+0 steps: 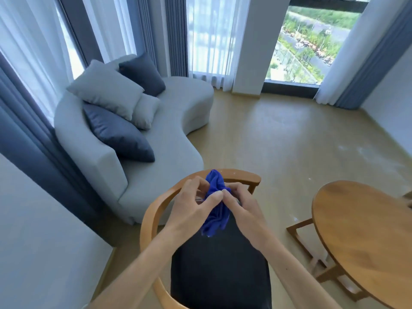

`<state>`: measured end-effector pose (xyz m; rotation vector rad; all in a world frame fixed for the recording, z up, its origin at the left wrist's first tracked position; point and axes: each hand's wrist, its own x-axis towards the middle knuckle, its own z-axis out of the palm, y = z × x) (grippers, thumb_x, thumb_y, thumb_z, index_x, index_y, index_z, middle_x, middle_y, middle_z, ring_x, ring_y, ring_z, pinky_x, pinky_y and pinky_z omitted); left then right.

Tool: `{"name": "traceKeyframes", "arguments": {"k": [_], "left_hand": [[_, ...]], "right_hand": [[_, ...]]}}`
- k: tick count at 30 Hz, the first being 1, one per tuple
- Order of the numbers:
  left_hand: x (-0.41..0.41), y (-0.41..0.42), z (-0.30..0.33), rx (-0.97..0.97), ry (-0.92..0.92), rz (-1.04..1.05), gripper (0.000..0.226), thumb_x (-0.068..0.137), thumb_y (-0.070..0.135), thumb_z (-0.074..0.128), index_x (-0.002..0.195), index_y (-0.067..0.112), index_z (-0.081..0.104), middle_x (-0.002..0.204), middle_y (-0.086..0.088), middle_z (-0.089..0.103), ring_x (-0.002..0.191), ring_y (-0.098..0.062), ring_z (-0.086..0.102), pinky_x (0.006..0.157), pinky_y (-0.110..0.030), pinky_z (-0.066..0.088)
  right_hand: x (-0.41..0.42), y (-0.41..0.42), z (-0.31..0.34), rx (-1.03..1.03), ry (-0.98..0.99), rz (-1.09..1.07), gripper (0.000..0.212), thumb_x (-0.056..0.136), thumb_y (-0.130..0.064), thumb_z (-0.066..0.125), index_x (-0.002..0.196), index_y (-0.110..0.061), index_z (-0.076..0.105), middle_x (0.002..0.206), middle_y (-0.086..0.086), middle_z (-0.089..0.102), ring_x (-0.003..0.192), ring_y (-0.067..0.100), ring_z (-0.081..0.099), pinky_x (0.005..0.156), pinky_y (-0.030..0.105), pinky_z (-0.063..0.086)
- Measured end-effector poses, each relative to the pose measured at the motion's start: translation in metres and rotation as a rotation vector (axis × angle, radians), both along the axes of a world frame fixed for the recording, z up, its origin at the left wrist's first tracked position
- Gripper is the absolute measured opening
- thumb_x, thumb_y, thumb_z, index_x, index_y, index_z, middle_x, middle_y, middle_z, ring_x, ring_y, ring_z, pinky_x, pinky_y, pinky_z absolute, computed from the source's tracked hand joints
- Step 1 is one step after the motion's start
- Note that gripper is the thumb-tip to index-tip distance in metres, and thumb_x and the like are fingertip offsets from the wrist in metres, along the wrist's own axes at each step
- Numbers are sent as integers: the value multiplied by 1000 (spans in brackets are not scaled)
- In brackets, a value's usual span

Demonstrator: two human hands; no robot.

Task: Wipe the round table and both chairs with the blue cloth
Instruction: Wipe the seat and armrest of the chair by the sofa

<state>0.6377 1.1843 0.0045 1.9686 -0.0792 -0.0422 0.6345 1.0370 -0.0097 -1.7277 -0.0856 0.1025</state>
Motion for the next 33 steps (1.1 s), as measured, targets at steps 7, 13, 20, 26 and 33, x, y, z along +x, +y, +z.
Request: {"name": "traceKeyframes", "arguments": {"k": [7,13,20,26,33], "left_hand": [[-1,4,38,106,39,64,4,86,18,59,83,19,57,82,3,65,77,-13,63,68,-24,52],[12,64,66,416,-88,85,14,84,6,59,75,16,53,75,-4,65,69,-16,59,54,-18,39],[21,128,91,685,-231,84,12,85,1,58,80,10,51,69,0,57,65,-12,53,56,-18,39],[26,127,109,699,-266,29,14,85,3,59,80,15,53,68,2,58,63,-9,52,56,-18,39],[24,127,121,650,-235,-78,28,89,3,54,92,30,61,83,10,66,81,-7,61,68,-18,46]], "right_hand": [[-4,1,45,-116,-57,-46,11,99,-13,48,98,-9,58,82,-5,62,75,-4,57,72,17,47],[10,-55,74,-345,-188,-265,12,98,-15,49,87,-11,54,73,0,53,68,13,47,62,25,39],[18,-125,87,-553,-219,-395,12,99,-15,46,93,-8,54,81,3,57,82,28,57,71,41,50],[18,-134,99,-449,-244,-387,10,99,-13,47,96,-8,55,87,7,62,85,28,62,74,49,57],[22,-150,107,-482,-312,-274,19,99,-11,49,106,-23,61,91,-4,65,87,20,60,78,41,53]]}}
